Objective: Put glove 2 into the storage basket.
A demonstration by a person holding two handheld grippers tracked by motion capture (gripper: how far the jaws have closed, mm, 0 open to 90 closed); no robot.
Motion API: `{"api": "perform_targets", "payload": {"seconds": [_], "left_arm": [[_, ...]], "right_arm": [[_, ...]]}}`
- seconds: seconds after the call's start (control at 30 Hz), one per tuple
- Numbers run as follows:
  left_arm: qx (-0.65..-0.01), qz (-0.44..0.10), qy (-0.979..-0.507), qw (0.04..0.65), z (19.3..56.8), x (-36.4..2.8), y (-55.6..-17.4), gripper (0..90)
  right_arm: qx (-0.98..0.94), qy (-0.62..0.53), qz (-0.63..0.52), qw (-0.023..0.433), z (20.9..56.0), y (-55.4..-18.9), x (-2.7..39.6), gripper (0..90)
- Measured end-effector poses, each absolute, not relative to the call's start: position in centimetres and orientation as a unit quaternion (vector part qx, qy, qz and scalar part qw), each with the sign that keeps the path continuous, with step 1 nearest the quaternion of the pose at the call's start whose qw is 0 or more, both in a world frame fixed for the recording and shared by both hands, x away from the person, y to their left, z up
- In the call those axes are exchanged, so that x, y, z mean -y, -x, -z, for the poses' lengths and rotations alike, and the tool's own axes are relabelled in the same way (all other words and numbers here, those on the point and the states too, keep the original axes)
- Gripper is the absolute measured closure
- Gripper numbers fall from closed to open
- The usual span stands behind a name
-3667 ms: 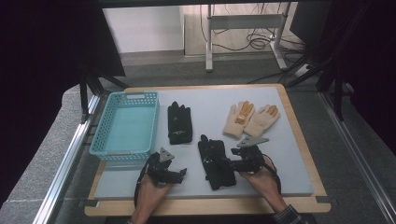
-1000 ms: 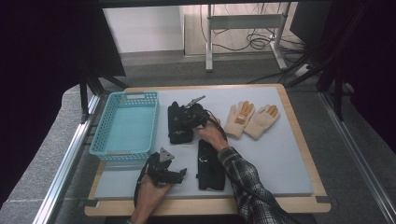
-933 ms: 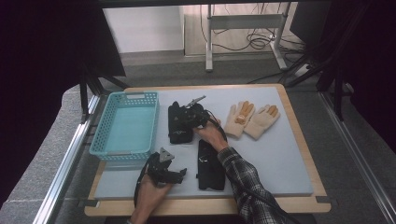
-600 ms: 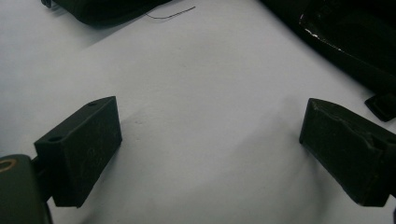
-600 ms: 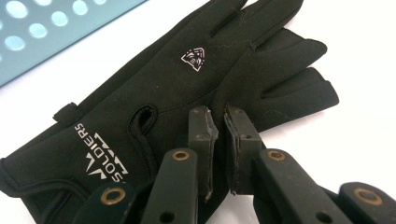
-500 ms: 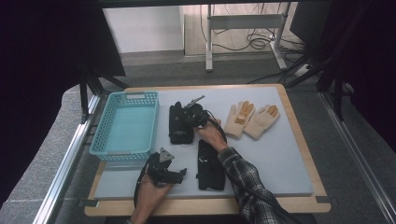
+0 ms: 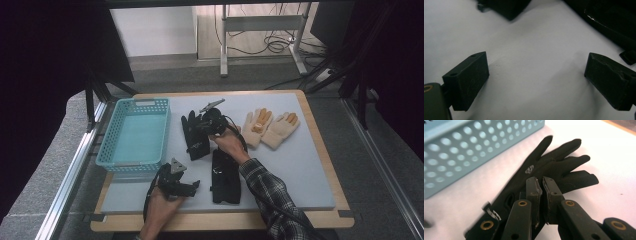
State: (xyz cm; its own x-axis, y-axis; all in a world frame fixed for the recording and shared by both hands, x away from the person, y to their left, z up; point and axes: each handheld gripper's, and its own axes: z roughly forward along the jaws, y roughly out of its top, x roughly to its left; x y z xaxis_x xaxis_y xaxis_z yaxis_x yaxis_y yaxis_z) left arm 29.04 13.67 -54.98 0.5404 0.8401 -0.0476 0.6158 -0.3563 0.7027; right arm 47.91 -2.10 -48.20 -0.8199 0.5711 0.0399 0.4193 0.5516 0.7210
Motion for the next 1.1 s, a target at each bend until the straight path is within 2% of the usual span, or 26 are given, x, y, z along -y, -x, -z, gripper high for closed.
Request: {"api": "perform_targets", "payload": {"seconds": [0.13,0.7,1.1], "left_arm": [[-0.451,-0.163,-0.807,0.345,55.0,-13.7,-29.0,5.8],[-0.451,-0.163,-0.806,0.346,55.0,-13.7,-29.1,5.7],[-0.452,-0.164,-0.805,0.347,55.0,-13.6,-29.1,5.7]], "right_arm": [[-0.87,-0.284,-0.392,0.098,47.0,-47.2,2.9,86.2],[-0.86,-0.277,-0.413,0.113,43.3,-43.6,5.4,87.0],[-0.847,-0.303,-0.419,0.119,42.7,-37.8,9.8,86.9]]}}
